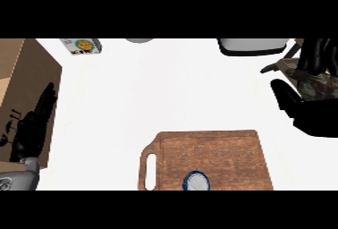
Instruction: Pick the eggplant from the cutting board and place it in the tiered basket
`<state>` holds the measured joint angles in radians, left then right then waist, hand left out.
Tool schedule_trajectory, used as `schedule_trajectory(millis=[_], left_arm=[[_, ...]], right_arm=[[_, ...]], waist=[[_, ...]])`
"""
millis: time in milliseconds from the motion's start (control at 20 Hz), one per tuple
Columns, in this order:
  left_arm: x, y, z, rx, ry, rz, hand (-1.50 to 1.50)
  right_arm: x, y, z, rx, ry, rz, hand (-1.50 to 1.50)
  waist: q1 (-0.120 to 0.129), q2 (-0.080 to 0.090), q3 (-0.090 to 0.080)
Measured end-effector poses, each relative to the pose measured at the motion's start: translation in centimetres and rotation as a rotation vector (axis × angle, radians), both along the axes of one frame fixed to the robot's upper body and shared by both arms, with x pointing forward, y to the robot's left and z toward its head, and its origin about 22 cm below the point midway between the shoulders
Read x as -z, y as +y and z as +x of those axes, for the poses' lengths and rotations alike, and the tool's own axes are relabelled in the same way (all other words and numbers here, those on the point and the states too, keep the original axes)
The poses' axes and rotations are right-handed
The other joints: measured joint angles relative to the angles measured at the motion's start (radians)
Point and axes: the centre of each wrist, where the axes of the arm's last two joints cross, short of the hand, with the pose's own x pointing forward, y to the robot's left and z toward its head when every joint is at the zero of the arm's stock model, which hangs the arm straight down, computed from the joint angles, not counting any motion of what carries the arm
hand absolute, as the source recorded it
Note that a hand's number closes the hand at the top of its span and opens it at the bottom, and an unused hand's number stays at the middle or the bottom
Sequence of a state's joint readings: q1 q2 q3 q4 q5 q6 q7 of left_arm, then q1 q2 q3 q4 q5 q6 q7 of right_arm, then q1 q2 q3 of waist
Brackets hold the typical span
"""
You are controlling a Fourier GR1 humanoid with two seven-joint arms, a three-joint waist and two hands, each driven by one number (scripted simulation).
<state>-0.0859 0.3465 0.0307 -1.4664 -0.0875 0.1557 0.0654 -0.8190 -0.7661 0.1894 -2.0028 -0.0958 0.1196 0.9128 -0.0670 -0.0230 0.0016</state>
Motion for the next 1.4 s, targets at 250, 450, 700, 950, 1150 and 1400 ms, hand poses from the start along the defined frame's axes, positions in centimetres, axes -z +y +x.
schedule_trajectory(millis=[250, 450, 700, 950, 1150, 1400], left_arm=[[-0.1, -1.0, 0.4, 0.031, -0.009, -0.004, 0.0], [-0.7, -1.7, 0.9, 0.05, -0.017, -0.005, 0.0], [-0.9, -2.0, 1.7, 0.065, -0.026, -0.003, 0.0], [-0.2, -2.5, 1.7, 0.081, -0.03, -0.008, 0.0], [-1.0, -2.4, 2.2, 0.087, -0.036, -0.003, 0.0], [-0.7, -2.5, 2.1, 0.099, -0.03, -0.004, 0.0]], right_arm=[[-5.6, -4.3, -2.8, 0.106, -0.142, -0.019, 1.5], [-9.0, -7.8, -3.2, 0.161, -0.17, -0.073, 1.5], [-10.9, -10.9, -2.0, 0.154, -0.136, -0.043, 1.5], [-10.9, -12.7, 0.4, 0.162, -0.159, -0.113, 1.5], [-10.2, -13.7, 1.8, 0.221, -0.2, -0.223, 1.5], [-10.2, -15.4, 3.2, 0.339, -0.253, -0.389, 1.5]], waist=[[0.028, 0.011, -0.001], [0.048, 0.017, -0.002], [0.064, 0.022, -0.002], [0.079, 0.026, -0.002], [0.086, 0.029, -0.002], [0.097, 0.033, -0.002]])
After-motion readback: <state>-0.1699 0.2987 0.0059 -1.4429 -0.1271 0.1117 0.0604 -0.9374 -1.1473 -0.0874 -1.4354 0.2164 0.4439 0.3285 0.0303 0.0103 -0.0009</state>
